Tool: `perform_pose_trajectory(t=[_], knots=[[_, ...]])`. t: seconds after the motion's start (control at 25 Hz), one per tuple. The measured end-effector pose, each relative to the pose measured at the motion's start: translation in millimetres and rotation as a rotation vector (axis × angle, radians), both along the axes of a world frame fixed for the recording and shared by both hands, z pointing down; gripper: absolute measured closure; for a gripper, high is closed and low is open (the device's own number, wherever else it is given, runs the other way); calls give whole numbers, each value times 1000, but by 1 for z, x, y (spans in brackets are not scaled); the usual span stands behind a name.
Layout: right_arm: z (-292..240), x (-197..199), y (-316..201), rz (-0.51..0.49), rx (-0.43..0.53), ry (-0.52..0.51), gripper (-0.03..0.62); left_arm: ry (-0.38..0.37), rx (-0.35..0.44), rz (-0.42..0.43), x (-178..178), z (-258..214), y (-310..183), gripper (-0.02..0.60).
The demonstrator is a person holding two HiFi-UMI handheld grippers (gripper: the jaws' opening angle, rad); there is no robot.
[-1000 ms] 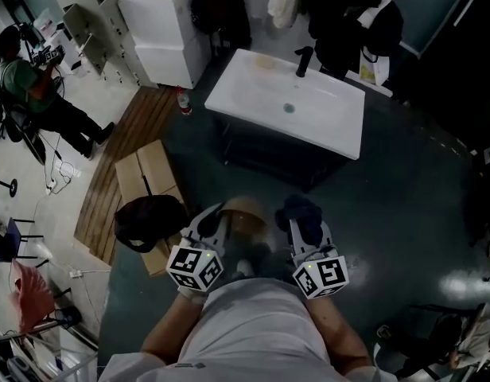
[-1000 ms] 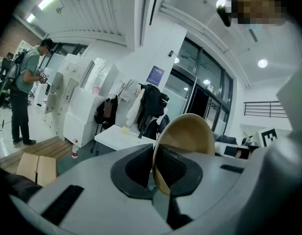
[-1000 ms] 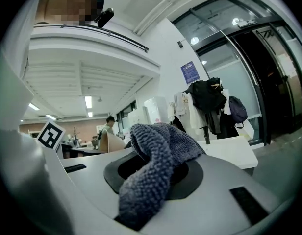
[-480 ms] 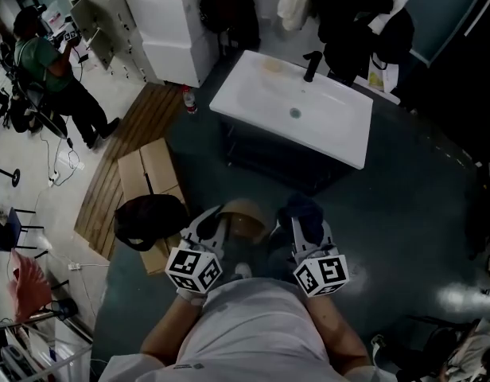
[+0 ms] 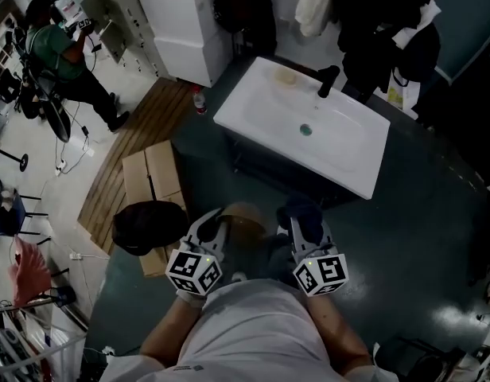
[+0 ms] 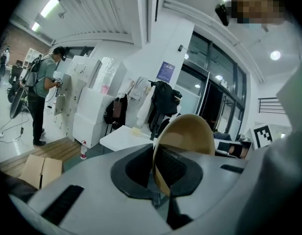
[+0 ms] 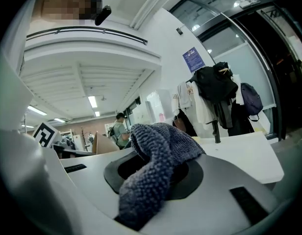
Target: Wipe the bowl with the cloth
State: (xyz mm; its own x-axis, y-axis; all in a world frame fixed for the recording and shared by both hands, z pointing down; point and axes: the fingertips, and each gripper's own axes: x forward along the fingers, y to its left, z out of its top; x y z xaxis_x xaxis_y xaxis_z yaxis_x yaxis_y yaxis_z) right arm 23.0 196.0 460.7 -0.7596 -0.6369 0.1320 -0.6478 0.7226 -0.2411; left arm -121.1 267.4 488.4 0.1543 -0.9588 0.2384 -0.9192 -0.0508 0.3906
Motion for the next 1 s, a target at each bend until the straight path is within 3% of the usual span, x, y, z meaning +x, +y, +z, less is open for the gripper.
perform_pose_trajectory(t=[0.44,0.76,1.0], knots=[[-9,-8,-134,-95,-14,-35,531,-34,-32,-95,-2,-8,-113,560],[-13,11,-222,-99,-47,-68,531,-51,-77,-104,20,-15,-197,560],[-24,19,-259,-87,-49,-104,532,-83,-85,-91,29,-26,-243,560]])
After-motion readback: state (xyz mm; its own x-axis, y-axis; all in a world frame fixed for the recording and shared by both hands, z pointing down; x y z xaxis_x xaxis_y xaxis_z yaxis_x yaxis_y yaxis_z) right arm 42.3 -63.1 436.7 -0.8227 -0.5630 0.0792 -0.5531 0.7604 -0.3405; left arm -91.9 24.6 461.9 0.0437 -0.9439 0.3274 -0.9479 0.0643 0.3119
